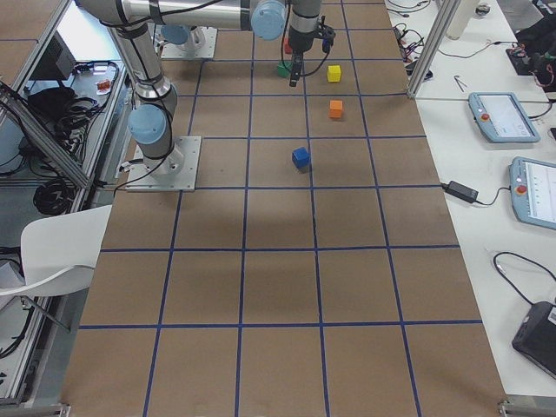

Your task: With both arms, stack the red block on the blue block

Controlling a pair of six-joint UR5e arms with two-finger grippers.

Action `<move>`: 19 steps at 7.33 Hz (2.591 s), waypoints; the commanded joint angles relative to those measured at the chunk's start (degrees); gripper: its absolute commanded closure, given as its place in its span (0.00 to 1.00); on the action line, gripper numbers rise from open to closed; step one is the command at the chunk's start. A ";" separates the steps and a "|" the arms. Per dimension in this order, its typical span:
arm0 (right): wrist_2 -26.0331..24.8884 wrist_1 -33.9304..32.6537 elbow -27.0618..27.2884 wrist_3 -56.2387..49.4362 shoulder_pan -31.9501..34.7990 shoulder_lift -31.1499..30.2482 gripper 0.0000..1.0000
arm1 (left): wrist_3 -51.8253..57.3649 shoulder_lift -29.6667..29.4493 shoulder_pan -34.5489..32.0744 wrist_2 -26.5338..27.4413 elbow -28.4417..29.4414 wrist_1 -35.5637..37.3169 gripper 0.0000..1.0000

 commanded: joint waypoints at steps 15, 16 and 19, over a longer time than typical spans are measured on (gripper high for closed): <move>0.57 -0.24 -0.56 0.00 0.09 -0.07 0.00 | 5.35 -3.71 9.22 0.69 -29.46 30.70 0.00; 0.23 -0.24 -0.56 0.00 0.09 -0.07 0.00 | 4.64 -5.28 9.49 0.52 -31.34 31.45 0.00; 0.66 -0.33 -0.56 0.00 0.09 -0.07 0.00 | 4.81 -10.64 9.40 0.61 -32.32 36.35 0.00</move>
